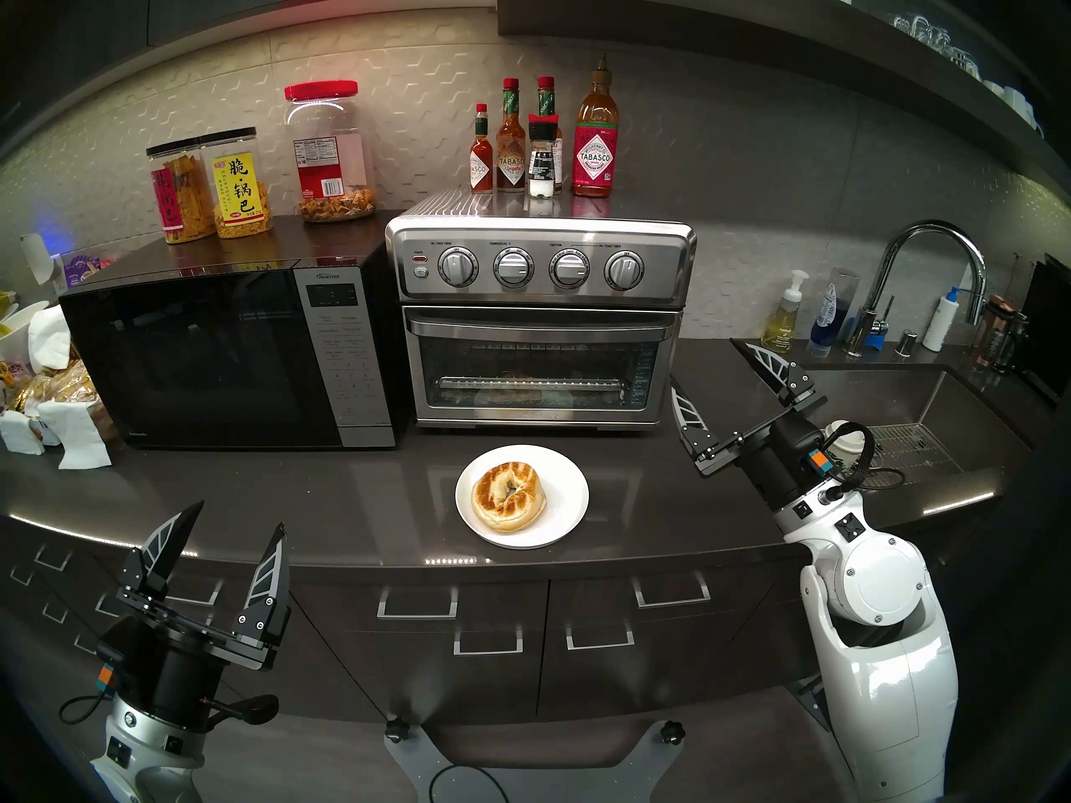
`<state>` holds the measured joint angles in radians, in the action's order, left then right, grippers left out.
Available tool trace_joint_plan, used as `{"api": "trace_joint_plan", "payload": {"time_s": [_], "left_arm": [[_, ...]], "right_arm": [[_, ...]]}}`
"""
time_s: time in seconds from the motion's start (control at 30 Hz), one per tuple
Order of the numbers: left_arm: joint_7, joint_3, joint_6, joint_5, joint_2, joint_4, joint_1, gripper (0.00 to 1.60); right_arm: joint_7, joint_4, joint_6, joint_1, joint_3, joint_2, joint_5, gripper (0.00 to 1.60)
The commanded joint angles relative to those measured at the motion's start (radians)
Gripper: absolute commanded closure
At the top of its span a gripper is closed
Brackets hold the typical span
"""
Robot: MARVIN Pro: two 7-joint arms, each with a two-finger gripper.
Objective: Open the oven and place the bagel inside on the rack
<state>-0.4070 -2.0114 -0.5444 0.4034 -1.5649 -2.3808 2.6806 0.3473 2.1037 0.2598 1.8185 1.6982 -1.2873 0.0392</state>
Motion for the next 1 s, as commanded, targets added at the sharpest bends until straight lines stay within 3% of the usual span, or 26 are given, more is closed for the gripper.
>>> {"api": "trace_joint_plan", "payload": {"time_s": [0.0, 0.97], "left_arm": [[0.0, -0.001, -0.001, 0.0, 0.0, -0.016, 0.0, 0.0], [0.0, -0.001, -0.001, 0.0, 0.0, -0.016, 0.0, 0.0]], "right_arm": [[0.0, 0.018, 0.002, -0.005, 0.0, 0.0, -0.001, 0.0], [0.0, 0.018, 0.002, -0.005, 0.0, 0.0, -0.001, 0.0]]}}
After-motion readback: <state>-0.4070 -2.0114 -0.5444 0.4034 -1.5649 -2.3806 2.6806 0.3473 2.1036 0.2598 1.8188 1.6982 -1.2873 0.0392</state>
